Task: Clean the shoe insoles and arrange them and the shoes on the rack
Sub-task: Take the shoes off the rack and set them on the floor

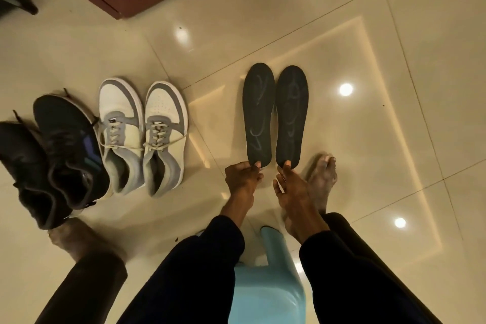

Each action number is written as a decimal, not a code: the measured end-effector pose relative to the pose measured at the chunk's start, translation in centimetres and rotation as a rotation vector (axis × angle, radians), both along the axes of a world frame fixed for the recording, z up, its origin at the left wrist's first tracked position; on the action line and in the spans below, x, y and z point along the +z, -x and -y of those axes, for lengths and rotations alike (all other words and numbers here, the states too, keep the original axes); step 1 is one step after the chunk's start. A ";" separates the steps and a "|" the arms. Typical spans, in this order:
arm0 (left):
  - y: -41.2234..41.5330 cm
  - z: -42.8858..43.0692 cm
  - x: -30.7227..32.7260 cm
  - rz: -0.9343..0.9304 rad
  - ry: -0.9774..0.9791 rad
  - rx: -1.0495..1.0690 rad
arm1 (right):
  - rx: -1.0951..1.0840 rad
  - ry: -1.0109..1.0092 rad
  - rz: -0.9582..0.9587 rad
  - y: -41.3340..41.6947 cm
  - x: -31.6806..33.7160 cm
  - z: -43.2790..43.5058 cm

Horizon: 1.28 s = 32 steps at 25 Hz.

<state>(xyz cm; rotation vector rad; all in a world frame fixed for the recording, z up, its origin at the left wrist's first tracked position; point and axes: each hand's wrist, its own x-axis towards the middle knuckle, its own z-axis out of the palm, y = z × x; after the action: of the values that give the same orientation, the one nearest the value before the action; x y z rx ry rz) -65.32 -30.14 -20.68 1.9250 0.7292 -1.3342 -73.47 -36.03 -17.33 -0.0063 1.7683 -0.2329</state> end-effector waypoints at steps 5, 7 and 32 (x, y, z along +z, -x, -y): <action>0.5 -0.8 0.6 -0.014 -0.075 -0.001 | 0.104 0.060 0.011 1.5 1.4 -0.8; -0.1 -1.5 2.3 -0.010 -0.029 0.048 | 0.108 0.094 0.020 1.5 2.5 -1.0; -51.4 -34.7 30.7 0.409 0.371 0.872 | 0.779 0.186 0.422 -54.9 27.1 -23.1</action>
<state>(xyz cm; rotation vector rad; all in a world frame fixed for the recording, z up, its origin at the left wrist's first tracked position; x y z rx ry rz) -13.87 4.55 9.99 1.2645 0.8818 -0.4682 -18.57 -12.94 9.74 -0.7150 1.2100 0.1637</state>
